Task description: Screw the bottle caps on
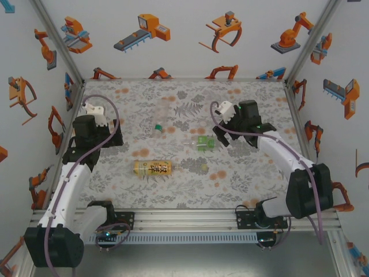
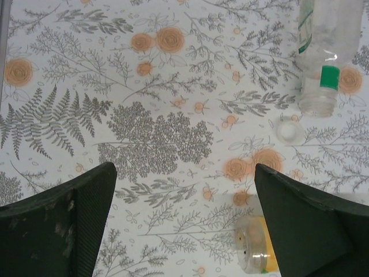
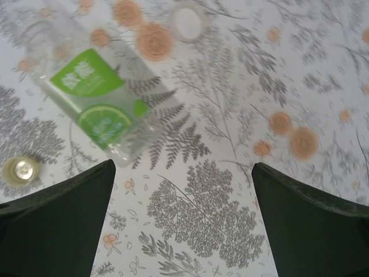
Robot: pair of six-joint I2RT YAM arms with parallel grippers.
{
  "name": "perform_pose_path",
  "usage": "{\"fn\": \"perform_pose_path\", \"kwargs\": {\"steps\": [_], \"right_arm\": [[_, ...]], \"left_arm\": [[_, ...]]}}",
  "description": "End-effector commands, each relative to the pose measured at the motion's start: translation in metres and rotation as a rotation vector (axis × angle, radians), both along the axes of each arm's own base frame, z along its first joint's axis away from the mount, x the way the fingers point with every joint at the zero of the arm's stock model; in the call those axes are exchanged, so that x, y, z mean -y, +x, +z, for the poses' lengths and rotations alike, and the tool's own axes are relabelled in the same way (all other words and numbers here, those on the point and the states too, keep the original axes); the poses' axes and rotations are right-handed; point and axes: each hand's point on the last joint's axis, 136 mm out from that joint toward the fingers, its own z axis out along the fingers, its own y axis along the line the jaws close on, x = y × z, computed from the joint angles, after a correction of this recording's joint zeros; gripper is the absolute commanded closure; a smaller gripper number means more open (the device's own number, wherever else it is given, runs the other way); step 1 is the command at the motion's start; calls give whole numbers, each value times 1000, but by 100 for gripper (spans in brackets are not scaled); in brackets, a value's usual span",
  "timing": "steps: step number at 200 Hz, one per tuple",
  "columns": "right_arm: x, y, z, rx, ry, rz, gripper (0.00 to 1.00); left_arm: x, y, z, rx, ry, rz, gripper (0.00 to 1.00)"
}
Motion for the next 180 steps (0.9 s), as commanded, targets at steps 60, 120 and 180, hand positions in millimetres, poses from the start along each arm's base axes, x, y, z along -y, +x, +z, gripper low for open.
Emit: {"fn": "perform_pose_path", "kwargs": {"steps": [60,120,180], "right_arm": [[-57,-41,-29,-162,-160,485,14],[-66,-42,-63,-211,-286,607,19],[-70,-33,-84,-196,-317,632,24]], "left_arm": [[-6,-11,-7,-44,32,62,3],[1,-9,-1,7,-39,60,3],[3,-8,0,16,-49,50,3]]}}
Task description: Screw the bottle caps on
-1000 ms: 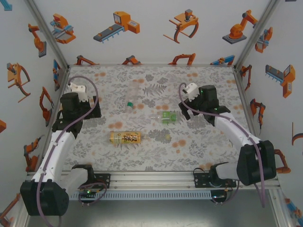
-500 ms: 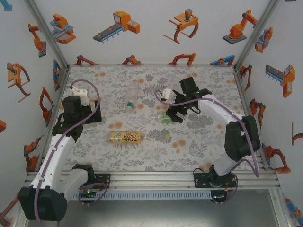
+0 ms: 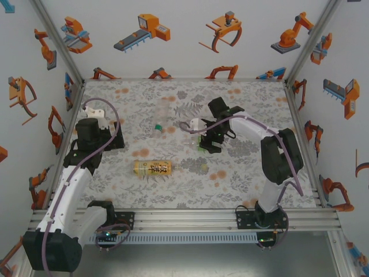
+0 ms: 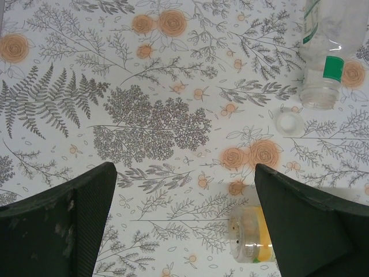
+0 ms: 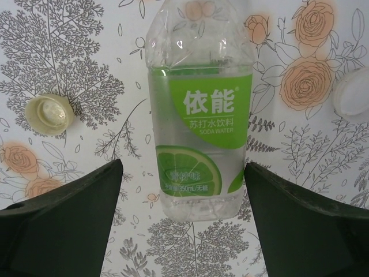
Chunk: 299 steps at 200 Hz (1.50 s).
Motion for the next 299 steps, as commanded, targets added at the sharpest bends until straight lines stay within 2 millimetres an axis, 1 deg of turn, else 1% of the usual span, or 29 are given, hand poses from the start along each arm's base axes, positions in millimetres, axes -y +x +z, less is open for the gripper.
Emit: {"fn": "perform_pose_path", "kwargs": {"steps": [1,29,75,100,134,165,179,206,221,229,247,260,275,290,299], "right_arm": [[-4,3,-3,25,-7,48,24],[-5,5,-12,5,-18,57,25],[-7,1,-25,-33,-20,68,29],[-7,-3,-29,-47,-23,72,31],[-5,-8,-32,-64,-29,74,37],[-5,-11,-31,-71,-26,76,41],[-5,-12,-28,-70,-21,74,44],[-4,-17,-21,-72,-4,59,46],[-4,-19,-15,-73,9,40,50],[-4,-21,-12,-74,16,25,51],[-5,-20,-3,-72,44,-33,53],[-7,-24,6,-73,81,-58,54],[-10,-28,17,-76,130,-95,57],[-13,-33,31,-79,175,-120,58],[-13,-35,38,-75,197,-140,60]], "left_arm": [[5,2,5,29,-30,-10,3],[5,4,4,23,-31,-13,3],[10,6,1,14,-45,-31,3],[10,7,-1,4,-44,-30,3],[11,8,-1,4,-49,-34,3],[11,9,-4,-8,-49,-30,3],[9,9,-6,-14,-53,-19,3],[17,9,-13,-56,-59,-61,3],[17,11,-15,-72,-69,-51,3],[15,13,-15,-73,-69,-36,3],[0,13,-14,-72,-46,54,3],[-1,11,-12,-74,-31,53,3],[8,7,-12,-75,-33,-9,3],[27,3,-6,-46,-64,-130,3],[38,1,2,-4,-84,-199,3]]}}
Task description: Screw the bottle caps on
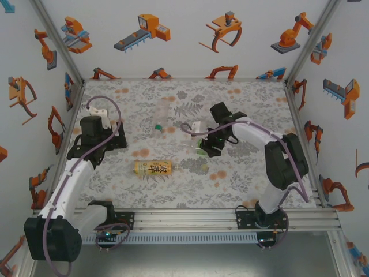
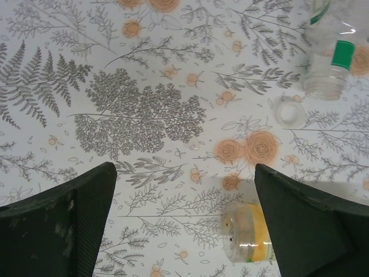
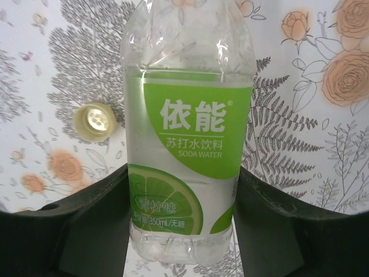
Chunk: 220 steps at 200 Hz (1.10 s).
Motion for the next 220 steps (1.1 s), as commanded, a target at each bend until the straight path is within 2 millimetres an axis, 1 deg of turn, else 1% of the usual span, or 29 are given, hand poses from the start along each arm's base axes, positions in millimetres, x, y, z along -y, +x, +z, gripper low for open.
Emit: {"fn": "perform_pose_path", "kwargs": {"steps": [1,22,51,74,98,137,153,171,187,208,220], "right_arm": [[-12,-8,31,-8,117,-63,60],[-13,-10,46,16,169,-113,63],[-15,-11,69,51,262,-170,67],[-18,-12,88,81,350,-215,70],[-20,-11,116,115,466,-275,72],[-21,-14,157,132,664,-360,76],[-24,-19,173,117,751,-366,77],[-25,-23,197,115,834,-360,78],[-26,-26,218,113,895,-353,80],[-24,-30,242,138,980,-345,84],[-22,-33,254,151,1018,-344,85]], "left_arm": [[29,-6,25,93,-53,-172,3],[46,-10,45,187,-120,-254,3],[69,-14,74,245,-227,-338,3],[96,-22,99,310,-345,-458,3],[124,-33,123,349,-473,-593,3],[158,-48,143,435,-522,-697,3],[171,-51,150,457,-545,-737,3],[189,-55,157,463,-559,-791,3],[203,-61,166,503,-573,-849,3],[216,-73,182,578,-615,-929,3],[221,-80,190,622,-650,-971,3]]}}
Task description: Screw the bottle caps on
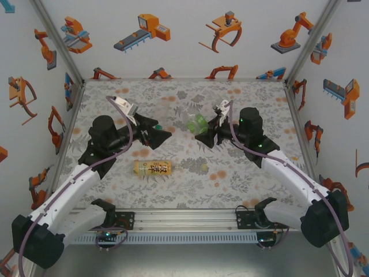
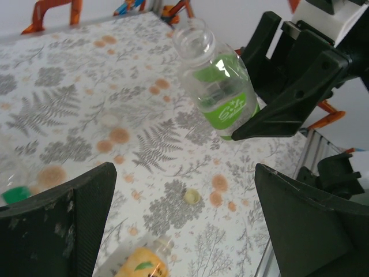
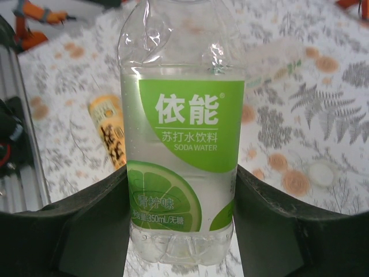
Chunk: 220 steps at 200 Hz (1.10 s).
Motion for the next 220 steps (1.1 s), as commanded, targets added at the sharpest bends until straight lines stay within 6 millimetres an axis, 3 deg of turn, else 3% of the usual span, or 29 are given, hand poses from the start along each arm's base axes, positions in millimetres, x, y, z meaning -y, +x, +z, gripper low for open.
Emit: {"fn": "perform_pose_path", "kwargs": {"steps": [1,60,126,169,220], "right_arm": [[-1,-12,50,72,157,24,86],[-6,-43,106,113,402,196,92],[-25,-74,130,131,499,344,99],[-29,-79,144,150,593,377,100],[-30,-92,160,175,683,418,100]], "left_arm": [[9,-19,43,154,-131,-92,3],[14,-39,90,284,-246,-150,3],[43,-59,131,327,-333,-333,3],[57,-82,147,367,-373,-441,0],[66,-99,148,362,-380,-502,9]]}}
